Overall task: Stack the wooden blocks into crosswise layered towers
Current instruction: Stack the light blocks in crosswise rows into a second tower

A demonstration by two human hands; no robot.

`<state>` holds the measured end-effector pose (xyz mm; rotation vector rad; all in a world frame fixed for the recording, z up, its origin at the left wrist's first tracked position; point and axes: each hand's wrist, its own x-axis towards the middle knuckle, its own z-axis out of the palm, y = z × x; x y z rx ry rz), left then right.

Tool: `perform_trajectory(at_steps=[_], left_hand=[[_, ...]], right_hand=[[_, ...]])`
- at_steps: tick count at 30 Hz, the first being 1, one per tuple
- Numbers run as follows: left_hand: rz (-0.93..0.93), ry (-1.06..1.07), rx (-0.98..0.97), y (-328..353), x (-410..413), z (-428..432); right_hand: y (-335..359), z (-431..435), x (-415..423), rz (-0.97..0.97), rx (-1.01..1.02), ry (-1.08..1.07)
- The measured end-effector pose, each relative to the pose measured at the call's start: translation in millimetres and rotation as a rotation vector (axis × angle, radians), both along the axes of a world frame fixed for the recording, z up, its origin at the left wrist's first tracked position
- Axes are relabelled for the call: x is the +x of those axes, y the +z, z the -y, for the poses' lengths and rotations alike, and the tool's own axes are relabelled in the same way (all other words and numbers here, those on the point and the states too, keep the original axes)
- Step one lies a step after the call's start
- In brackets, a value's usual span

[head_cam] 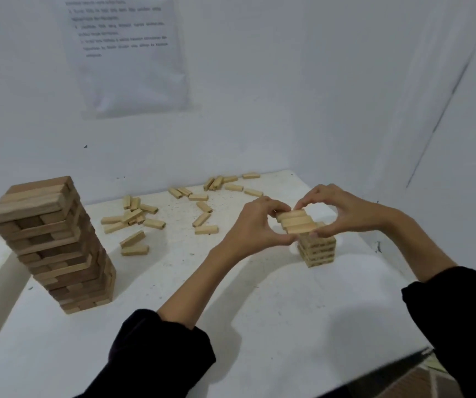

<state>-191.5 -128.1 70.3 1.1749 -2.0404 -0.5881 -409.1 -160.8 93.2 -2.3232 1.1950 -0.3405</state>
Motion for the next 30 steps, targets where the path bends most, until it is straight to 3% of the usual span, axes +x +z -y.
perform_trajectory(at_steps=[16,18,22,24,30], left_hand=[[0.088,-0.015,0.095,-28.2,-43.8,23.7],[-0.013,0.038,0.147,-29.7,-43.6,17.6],[-0.666,0.161,0.592,-21.2,-59.7,-15.3],[-0.877,0.128,0.756,-16.9,-72.2,-28.9],[-0.857,0.000,0.731,-37.1,-91.5,-28.9]], right_hand=[[-30.9,16.7,-42.7,0.012,0.191,-0.065],[-33.3,8.6,-43.3,0.173,0.210,-0.144],[-64.2,-14.7,-28.9,0.759,0.273,-0.436],[-80.5,-23.9,-13.8,0.945,0.408,-0.497],[-105.6,-27.8,11.4,1.178,0.606,-0.551]])
